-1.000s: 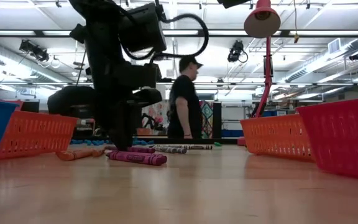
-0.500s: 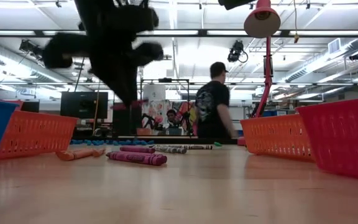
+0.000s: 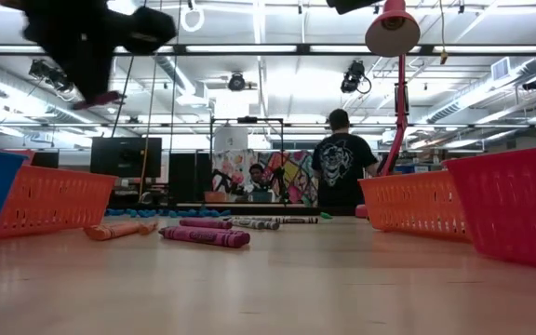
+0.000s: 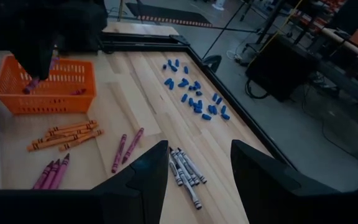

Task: Sort crayons
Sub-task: Put the red crayon into the left orange bin, then put the gray crayon into the red bin

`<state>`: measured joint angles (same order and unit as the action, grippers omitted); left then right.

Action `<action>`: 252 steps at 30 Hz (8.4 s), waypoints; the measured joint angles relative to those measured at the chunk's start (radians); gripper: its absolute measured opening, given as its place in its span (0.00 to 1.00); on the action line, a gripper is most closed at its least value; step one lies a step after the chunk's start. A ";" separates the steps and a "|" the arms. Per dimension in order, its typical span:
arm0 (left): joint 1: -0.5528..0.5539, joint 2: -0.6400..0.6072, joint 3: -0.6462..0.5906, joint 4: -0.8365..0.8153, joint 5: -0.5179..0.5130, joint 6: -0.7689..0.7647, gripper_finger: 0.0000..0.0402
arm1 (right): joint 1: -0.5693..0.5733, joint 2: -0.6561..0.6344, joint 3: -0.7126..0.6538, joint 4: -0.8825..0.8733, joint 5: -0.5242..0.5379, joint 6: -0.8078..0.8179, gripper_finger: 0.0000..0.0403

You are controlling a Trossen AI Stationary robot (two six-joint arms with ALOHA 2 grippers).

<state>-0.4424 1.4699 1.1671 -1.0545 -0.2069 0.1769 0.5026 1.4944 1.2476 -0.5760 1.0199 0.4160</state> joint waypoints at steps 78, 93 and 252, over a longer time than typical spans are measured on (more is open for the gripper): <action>0.210 0.157 -0.196 0.660 -0.176 0.481 0.26 | 0.000 0.001 0.000 0.014 0.000 -0.015 0.44; 0.369 0.267 -0.196 0.656 -0.019 0.372 0.26 | 0.000 0.001 0.000 0.011 -0.001 -0.015 0.44; 0.369 0.166 -0.305 0.700 -0.115 0.395 0.29 | -0.008 0.000 0.000 0.014 -0.008 -0.018 0.44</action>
<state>-0.0733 1.6359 0.8619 -0.3547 -0.3217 0.5724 0.4942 1.4948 1.2474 -0.5622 1.0119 0.3981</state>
